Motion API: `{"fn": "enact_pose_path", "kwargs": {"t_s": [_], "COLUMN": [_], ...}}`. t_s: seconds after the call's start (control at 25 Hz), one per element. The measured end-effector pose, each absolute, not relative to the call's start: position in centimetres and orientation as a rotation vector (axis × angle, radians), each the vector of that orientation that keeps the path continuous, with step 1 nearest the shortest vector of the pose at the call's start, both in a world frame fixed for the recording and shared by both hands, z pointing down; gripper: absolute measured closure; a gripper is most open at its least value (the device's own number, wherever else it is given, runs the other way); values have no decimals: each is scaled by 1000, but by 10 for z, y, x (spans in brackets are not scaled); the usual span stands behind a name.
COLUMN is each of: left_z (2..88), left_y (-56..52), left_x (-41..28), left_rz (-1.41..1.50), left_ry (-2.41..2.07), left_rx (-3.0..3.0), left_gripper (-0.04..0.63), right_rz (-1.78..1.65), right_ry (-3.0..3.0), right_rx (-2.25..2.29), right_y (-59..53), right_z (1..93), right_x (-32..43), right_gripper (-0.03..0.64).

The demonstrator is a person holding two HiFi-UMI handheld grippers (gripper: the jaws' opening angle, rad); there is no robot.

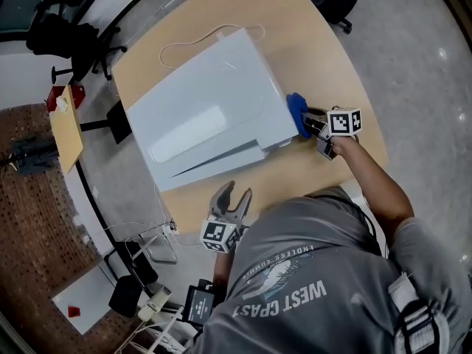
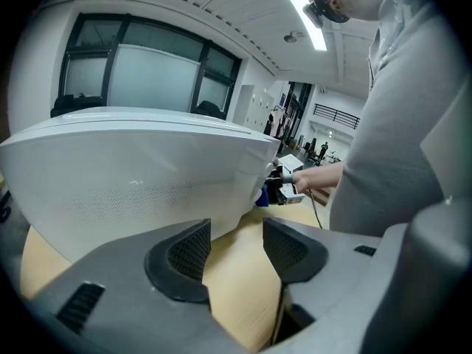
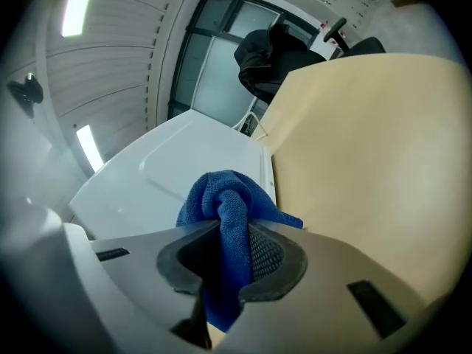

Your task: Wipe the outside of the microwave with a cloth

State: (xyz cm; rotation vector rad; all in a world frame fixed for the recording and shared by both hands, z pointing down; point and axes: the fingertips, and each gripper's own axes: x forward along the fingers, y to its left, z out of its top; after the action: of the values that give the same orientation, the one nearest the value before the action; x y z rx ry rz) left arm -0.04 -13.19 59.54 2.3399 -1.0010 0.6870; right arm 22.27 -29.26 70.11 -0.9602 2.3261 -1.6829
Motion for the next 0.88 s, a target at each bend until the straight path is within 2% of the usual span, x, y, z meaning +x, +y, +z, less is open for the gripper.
{"fn": "enact_pose_path", "kwargs": {"t_s": [0.28, 0.4, 0.88], "left_z": [596, 598, 640], "left_y": [-121, -117, -114], "left_x": [-11, -17, -16], "left_rz": [679, 677, 555], "left_ry": [-1048, -1074, -1069], "left_rx": [2306, 2289, 2154], "left_gripper": [359, 359, 359], "right_rz": [-1535, -1534, -1706], "right_ry": [2273, 2264, 2370], "right_rx": [-1044, -1076, -892], "right_y": [-455, -477, -301], "right_z": [678, 676, 677], "right_x": [217, 214, 218], "right_gripper": [537, 537, 538]}}
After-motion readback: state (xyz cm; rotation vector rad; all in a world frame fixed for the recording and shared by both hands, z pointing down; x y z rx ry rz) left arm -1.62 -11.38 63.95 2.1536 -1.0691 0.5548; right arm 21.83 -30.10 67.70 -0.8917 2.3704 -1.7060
